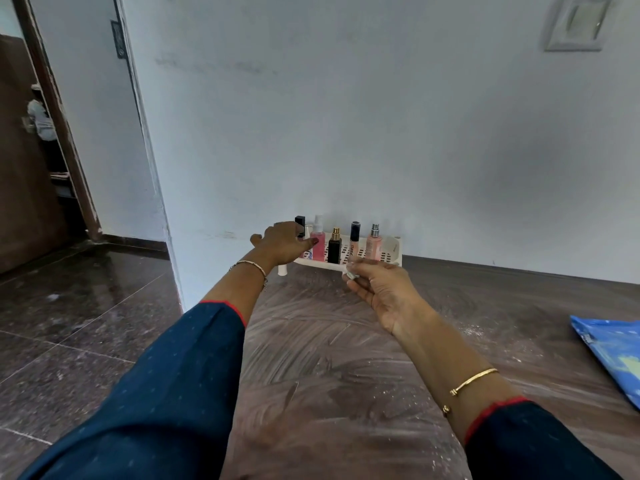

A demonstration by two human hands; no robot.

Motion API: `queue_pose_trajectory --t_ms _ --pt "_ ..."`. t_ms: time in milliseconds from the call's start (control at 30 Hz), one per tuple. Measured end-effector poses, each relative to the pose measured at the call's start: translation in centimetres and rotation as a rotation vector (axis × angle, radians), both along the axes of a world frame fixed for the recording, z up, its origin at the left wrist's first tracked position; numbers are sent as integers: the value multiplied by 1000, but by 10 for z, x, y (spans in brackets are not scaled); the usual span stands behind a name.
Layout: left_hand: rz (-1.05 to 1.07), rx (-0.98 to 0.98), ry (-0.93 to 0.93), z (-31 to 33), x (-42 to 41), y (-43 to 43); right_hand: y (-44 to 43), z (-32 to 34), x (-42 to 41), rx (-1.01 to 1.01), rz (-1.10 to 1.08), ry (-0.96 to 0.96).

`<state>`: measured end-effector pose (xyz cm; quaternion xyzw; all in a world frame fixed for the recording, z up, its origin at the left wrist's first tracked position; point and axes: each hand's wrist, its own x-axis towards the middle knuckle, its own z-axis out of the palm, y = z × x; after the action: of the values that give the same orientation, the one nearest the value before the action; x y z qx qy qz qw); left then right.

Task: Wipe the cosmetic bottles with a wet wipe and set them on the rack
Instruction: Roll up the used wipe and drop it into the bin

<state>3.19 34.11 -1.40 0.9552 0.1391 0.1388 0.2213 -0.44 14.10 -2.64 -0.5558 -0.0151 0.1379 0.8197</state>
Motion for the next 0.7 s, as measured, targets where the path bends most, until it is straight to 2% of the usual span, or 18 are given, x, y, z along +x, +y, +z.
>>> queue_pose_trajectory --t_ms 167,333,567,700 --pt "-225 -252 -56 12 -36 -31 -12 11 -27 -38 -2 -49" --pt "-415 -264 21 27 -82 -66 -37 21 -58 -39 -20 -65" --pt "-521 -544 -33 43 -139 -114 -80 28 -99 -81 -81 -124" --pt "-499 -701 -73 36 -169 -151 -100 28 -123 -127 -120 -183"
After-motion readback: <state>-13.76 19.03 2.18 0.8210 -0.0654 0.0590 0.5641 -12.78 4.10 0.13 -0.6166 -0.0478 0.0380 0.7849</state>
